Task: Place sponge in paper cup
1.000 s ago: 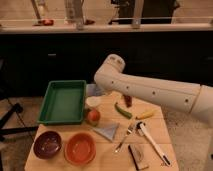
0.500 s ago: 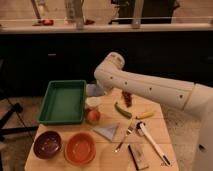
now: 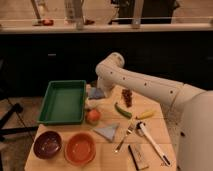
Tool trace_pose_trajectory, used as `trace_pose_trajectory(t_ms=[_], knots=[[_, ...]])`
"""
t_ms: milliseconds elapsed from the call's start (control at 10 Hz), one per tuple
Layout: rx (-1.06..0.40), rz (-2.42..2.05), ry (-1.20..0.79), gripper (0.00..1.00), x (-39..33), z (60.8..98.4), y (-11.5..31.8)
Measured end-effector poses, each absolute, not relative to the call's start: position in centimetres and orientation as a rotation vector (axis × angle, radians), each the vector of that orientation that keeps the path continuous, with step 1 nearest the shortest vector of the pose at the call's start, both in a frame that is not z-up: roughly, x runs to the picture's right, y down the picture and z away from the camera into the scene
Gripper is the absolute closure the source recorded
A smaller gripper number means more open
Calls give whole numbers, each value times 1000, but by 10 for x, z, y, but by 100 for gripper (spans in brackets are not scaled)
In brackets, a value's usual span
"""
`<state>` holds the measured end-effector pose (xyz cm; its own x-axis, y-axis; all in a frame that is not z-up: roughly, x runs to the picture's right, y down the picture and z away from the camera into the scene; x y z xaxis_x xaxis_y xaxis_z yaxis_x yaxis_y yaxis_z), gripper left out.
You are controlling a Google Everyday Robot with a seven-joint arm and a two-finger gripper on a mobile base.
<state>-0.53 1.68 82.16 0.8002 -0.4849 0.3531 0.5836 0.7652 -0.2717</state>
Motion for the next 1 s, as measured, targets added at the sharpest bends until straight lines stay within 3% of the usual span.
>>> trace_pose_trajectory(t_ms=[500,1000], knots=[[-435,-620,-344,100,-36,844,25],[-470,-636,-359,100,-39,844,33]])
